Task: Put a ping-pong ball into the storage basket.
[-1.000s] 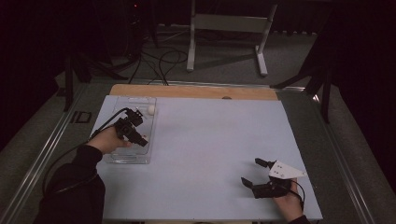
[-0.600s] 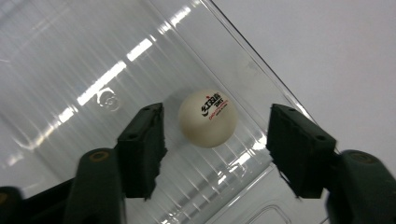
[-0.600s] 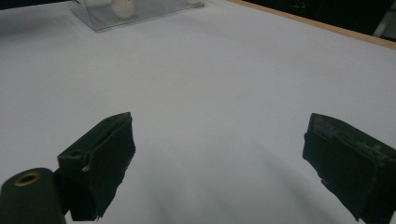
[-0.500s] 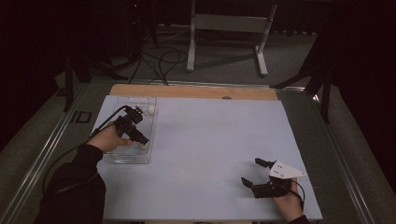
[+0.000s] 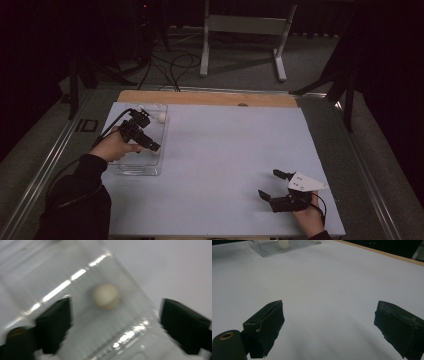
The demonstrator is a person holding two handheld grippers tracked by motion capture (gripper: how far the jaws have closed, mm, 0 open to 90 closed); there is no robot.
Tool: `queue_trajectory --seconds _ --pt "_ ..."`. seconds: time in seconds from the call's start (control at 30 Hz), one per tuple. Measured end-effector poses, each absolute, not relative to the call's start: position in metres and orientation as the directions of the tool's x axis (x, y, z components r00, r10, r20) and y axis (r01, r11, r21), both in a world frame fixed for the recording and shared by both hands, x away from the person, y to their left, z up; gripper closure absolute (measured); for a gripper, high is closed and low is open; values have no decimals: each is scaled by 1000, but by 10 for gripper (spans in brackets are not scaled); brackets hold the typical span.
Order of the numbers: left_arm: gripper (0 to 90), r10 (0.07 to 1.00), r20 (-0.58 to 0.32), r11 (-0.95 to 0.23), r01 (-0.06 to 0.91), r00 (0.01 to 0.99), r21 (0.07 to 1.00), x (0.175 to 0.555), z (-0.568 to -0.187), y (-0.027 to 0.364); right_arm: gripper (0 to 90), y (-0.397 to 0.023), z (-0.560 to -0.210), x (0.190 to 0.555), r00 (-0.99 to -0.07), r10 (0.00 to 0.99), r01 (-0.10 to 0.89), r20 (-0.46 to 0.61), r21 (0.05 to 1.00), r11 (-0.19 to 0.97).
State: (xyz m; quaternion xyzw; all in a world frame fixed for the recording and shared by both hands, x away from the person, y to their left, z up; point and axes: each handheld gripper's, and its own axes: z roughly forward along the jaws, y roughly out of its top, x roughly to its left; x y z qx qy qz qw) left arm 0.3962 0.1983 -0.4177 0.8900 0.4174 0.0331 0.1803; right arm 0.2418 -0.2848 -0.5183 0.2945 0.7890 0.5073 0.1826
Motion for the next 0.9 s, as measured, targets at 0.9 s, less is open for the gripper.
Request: queue_trajectory --seconds 0.9 --pt "2 734 -77 -570 674 675 470 387 -395 179 90 -286 -518 241 -758 652 281 11 908 312"
